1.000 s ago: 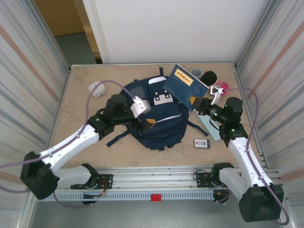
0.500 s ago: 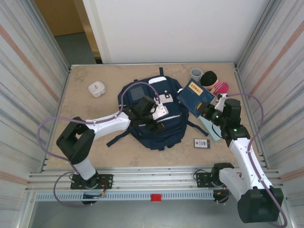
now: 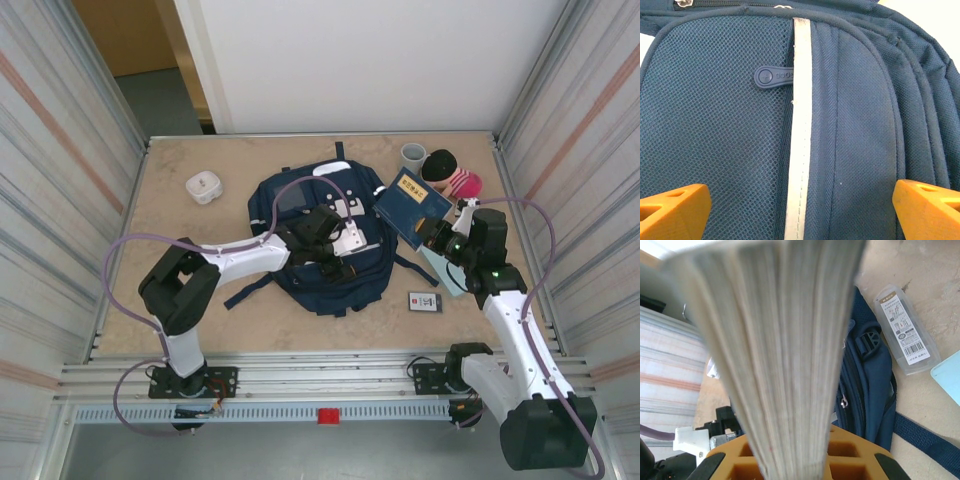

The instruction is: Pack books, pencil case, and school supplies into a backpack

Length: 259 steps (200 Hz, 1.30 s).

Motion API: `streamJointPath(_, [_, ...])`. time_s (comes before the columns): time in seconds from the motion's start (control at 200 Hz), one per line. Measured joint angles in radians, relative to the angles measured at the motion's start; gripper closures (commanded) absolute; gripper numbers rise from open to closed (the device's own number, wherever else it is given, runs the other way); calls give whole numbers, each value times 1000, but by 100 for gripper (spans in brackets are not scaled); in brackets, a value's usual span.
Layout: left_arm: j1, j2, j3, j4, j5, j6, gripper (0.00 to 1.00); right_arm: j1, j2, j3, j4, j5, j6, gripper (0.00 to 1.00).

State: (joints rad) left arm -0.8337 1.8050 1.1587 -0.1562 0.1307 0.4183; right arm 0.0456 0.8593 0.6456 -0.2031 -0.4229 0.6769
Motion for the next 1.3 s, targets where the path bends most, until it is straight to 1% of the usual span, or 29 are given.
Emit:
streamJointPath(0.13, [0, -2, -3, 2, 44, 4, 3, 0, 0, 0, -7, -1, 0, 100])
streamJointPath(0.276, [0, -2, -13, 3, 55, 4, 3, 0, 0, 0, -8, -4, 0, 100])
streamJointPath(0.356, [0, -3, -18, 3, 37, -1, 7, 0, 0, 0, -8, -4, 0, 100])
streamJointPath(0.456, [-3, -3, -21, 4, -37, -20, 15, 0, 0, 0, -8, -5, 0, 100])
streamJointPath(0.491, [-5, -3, -23, 3, -62, -30, 21, 0, 0, 0, -8, -5, 0, 100])
streamJointPath(0.521, [-6, -3, -23, 3, -80, -32, 29, 0, 0, 0, -8, -5, 0, 100])
streamJointPath(0.541, [-8, -3, -24, 4, -89, -34, 35, 0, 0, 0, -8, -5, 0, 100])
streamJointPath(0.576, [-12, -3, -25, 4, -102, -42, 50, 0, 0, 0, -8, -5, 0, 100])
streamJointPath(0.621, [-18, -4, -29, 7, -114, -52, 61, 0, 0, 0, -8, -5, 0, 100])
streamJointPath(0.681, [-24, -10, -41, 22, -134, -62, 83, 0, 0, 0, -8, -4, 0, 100])
streamJointPath(0.722, [-24, -22, -53, 29, -142, -80, 93, 0, 0, 0, -8, -4, 0, 100])
streamJointPath(0.762, [-23, -37, -68, 35, -151, -95, 100, 0, -1, 0, -8, -4, 0, 100])
streamJointPath(0.882, [-19, -121, -130, 48, -158, -150, 100, 0, -10, 0, -8, -4, 0, 100])
streamJointPath(1.012, [-34, -230, -188, 37, -169, -245, 100, 0, -8, 5, -13, -7, 0, 100])
streamJointPath(1.163, [-54, -303, -190, -17, -170, -358, 100, -9, -6, 50, -53, 8, 40, 100])
streamJointPath(1.298, [-38, -334, -150, -90, -164, -416, 100, -38, -26, 103, -156, 51, 84, 100])
